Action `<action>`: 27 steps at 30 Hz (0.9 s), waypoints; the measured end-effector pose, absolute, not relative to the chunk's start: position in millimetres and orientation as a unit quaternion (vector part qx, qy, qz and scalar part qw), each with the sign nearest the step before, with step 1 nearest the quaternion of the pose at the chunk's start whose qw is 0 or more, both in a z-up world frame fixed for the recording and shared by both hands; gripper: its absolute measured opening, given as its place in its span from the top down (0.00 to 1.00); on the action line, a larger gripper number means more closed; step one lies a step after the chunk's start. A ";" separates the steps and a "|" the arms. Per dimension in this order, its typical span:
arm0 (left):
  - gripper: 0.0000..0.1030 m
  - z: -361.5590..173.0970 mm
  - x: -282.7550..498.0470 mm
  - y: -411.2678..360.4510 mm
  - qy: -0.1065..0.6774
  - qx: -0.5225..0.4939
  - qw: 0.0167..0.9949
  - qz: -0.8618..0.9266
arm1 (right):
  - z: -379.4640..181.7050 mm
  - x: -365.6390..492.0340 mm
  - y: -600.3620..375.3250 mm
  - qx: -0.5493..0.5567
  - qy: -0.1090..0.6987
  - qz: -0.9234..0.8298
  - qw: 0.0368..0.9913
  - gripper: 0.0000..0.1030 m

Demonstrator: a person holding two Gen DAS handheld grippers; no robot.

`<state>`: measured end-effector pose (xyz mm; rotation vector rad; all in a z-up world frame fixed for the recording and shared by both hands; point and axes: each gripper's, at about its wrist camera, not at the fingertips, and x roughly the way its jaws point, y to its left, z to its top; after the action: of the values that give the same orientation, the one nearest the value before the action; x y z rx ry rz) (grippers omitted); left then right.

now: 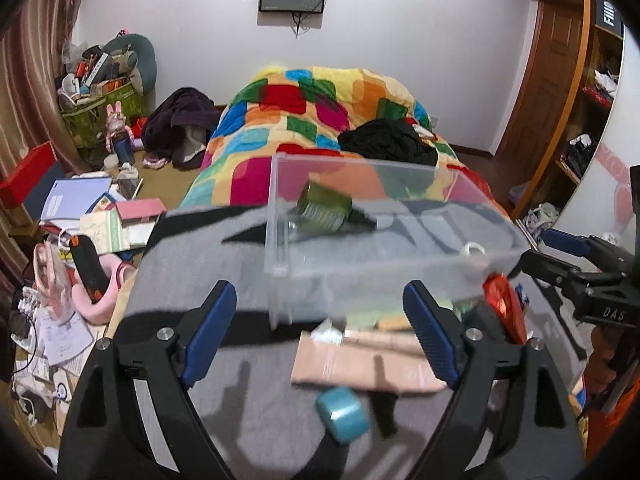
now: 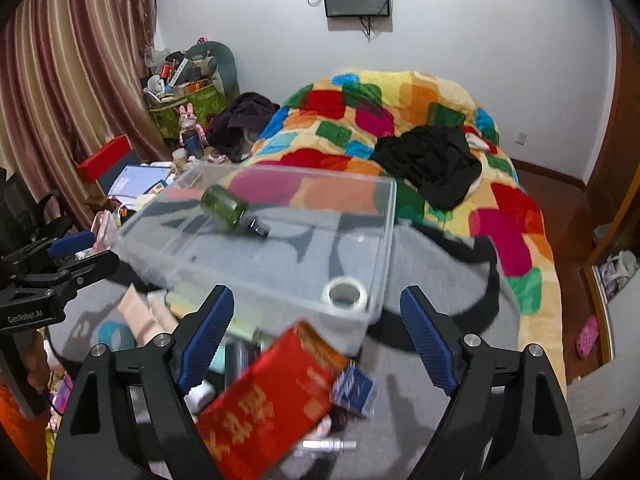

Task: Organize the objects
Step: 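Drop the green bottle into the clear box with the left tool while the right drops the tape roll, then grasp the teal tape roll with the left tool while the right tool grasps the red packet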

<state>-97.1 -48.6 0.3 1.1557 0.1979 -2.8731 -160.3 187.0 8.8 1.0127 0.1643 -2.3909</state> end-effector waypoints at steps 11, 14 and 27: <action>0.17 -33.9 -69.0 -30.8 0.044 0.402 0.005 -0.914 | -33.2 -141.5 186.9 0.420 0.046 -0.864 0.273 0.19; 0.18 -43.3 -65.4 -30.2 0.045 0.406 0.006 -0.913 | -37.4 -138.9 192.5 0.423 0.035 -0.862 0.276 0.21; 0.74 -63.7 -65.1 -36.9 0.062 0.415 0.014 -0.908 | -44.5 -117.3 198.7 0.430 0.033 -0.848 0.309 0.32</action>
<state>-65.1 -36.9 -63.7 1.2911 0.1928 -2.8271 -117.3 198.7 -44.5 1.1366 0.0859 -2.2398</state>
